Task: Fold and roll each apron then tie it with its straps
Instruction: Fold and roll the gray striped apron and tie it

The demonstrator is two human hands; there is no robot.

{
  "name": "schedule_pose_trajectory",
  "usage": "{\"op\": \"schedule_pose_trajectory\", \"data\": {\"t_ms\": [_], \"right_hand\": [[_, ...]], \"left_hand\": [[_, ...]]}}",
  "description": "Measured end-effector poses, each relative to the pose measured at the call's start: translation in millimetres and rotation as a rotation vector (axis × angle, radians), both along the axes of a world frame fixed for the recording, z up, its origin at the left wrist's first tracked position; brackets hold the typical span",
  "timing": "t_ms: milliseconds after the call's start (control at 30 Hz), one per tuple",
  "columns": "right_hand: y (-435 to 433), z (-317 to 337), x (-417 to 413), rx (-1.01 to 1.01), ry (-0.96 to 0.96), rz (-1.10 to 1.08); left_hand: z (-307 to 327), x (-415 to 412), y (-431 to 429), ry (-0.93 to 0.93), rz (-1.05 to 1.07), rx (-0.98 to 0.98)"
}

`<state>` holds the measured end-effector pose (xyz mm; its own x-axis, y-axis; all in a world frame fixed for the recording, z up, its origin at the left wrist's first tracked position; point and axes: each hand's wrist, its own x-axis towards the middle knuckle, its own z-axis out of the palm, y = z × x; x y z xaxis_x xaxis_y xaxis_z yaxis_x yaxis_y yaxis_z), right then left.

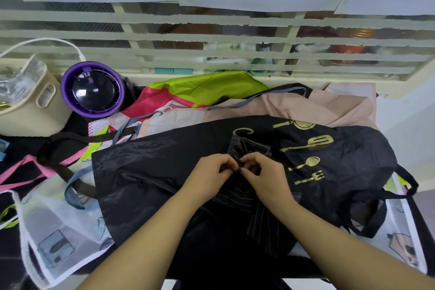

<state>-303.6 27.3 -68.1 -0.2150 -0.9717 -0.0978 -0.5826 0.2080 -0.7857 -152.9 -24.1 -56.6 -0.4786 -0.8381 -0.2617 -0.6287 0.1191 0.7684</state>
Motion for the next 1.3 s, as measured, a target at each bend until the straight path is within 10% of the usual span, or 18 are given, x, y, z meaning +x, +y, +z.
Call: {"op": "schedule_pose_trajectory", "data": {"t_ms": [367, 667, 1300], "right_hand": [[-3.9, 6.4, -10.6, 0.048, -0.095, 0.08], [-12.4, 4.2, -14.0, 0.128, 0.205, 0.238], [-18.1, 15.1, -14.0, 0.269, -0.241, 0.141]], "left_hand": [[-2.8, -5.4, -1.7, -0.081, -0.042, -0.153], [-3.8, -9.0, 5.9, -0.08, 0.054, -0.181], [12.6, -10.0, 10.2, -0.028, -0.007, -0.164]]}}
